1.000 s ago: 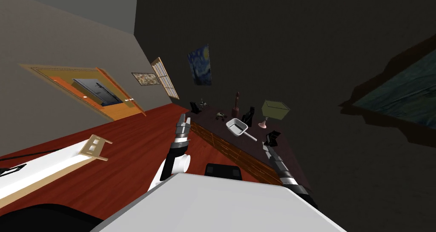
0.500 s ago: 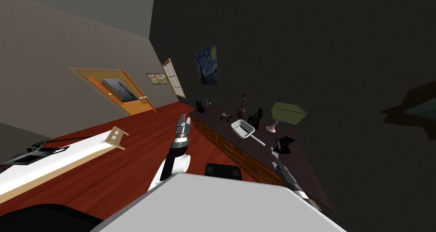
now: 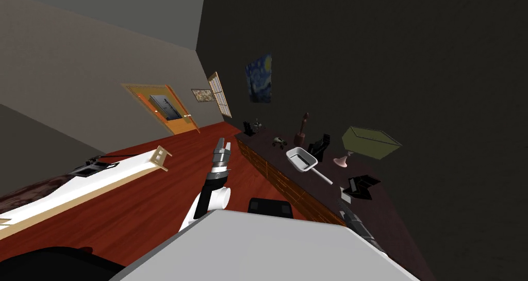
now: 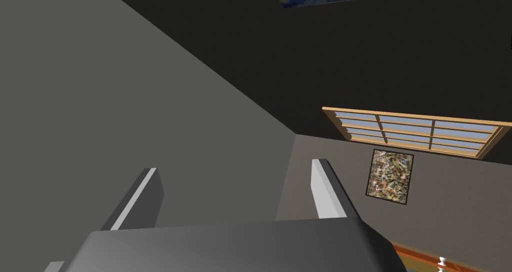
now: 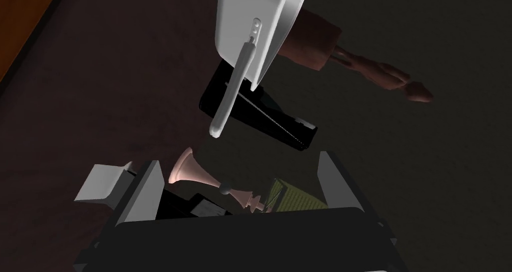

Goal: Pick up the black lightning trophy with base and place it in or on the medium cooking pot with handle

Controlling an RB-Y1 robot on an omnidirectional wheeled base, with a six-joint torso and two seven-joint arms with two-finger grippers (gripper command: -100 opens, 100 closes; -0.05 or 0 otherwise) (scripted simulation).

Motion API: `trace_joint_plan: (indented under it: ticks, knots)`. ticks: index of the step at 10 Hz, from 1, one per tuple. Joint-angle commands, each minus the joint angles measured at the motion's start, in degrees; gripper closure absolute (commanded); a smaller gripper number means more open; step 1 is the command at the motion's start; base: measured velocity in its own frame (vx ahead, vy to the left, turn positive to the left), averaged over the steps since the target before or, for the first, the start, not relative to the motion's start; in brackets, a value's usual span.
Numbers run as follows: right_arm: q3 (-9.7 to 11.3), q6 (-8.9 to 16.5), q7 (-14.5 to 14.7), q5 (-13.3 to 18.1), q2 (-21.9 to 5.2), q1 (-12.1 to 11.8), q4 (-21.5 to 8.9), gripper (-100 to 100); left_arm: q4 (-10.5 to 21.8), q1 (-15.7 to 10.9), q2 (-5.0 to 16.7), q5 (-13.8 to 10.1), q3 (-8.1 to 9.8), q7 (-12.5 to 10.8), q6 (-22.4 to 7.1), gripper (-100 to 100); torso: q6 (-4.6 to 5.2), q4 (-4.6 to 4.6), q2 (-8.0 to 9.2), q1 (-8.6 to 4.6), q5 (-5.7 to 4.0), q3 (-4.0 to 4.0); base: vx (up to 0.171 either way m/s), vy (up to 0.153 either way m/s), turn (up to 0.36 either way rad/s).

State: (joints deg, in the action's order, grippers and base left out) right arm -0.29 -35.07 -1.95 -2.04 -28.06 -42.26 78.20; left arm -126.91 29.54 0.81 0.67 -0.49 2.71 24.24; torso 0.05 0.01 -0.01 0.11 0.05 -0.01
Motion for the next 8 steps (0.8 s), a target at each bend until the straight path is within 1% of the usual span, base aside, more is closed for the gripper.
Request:
trace_joint_plan:
  ticks: [1, 2, 3, 4, 5, 6, 7, 8]
  knots:
    - [-0.02, -0.03, 0.01, -0.04, -0.23, -0.22, -1.61, -100, 0.0, 0.0, 0.0, 0.0, 0.0, 0.0, 0.0, 0, 0.0, 0.0, 0.0, 0.0, 0.0, 0.0, 0.017, 0.015, -0.019]
    - [-0.11, 0.06, 0.07, -0.31, -1.65, -1.18, -4.04, -100, 0.0, 0.0, 0.0, 0.0, 0.0, 0.0, 0.0, 0, 0.02, 0.01, 0.06, -0.05, -0.01, 0.03, 0.029, 0.048, 0.298]
    - [-0.11, 0.06, 0.07, -0.31, -1.65, -1.18, -5.42, -100, 0.0, -0.01, 0.0, 0.0, -0.01, 0.0, 0.0, 0, -0.05, 0.01, 0.02, 0.04, 0.0, 0.02, 0.035, 0.04, 0.148]
    - [-0.19, 0.15, 0.14, -0.58, -3.04, -2.11, -6.87, -100, 0.0, 0.0, 0.0, 0.0, 0.0, 0.0, 0.0, 0, 0.01, 0.0, 0.01, 0.02, 0.02, 0.01, 0.046, 0.058, 0.28]
    - [-0.19, 0.15, 0.14, -0.58, -3.04, -2.11, -8.72, -100, 0.0, -0.01, 0.0, 0.0, -0.01, 0.0, 0.0, 0, -0.05, 0.0, -0.04, 0.07, 0.02, -0.02, 0.043, 0.043, 0.158]
    - [-0.19, 0.15, 0.14, -0.58, -3.04, -2.11, -9.2, -100, 0.0, 0.0, 0.0, 0.0, 0.0, 0.0, 0.0, 0, 0.01, -0.01, -0.02, 0.04, 0.01, -0.02, 0.018, 0.015, -0.026]
    - [-0.27, 0.25, 0.22, -0.85, -4.4, -3.01, -11.5, -100, 0.0, 0.0, 0.0, 0.0, 0.01, 0.0, 0.0, 0, 0.04, 0.01, 0.06, -0.02, 0.0, 0.03, 0.032, 0.039, 0.227]
    - [-0.36, 0.35, 0.3, -1.12, -5.73, -3.89, -14.39, -100, 0.0, -0.01, 0.0, 0.0, 0.0, 0.0, 0.0, 0, -0.04, 0.01, 0.02, 0.01, 0.0, 0.01, 0.072, 0.071, 0.427]
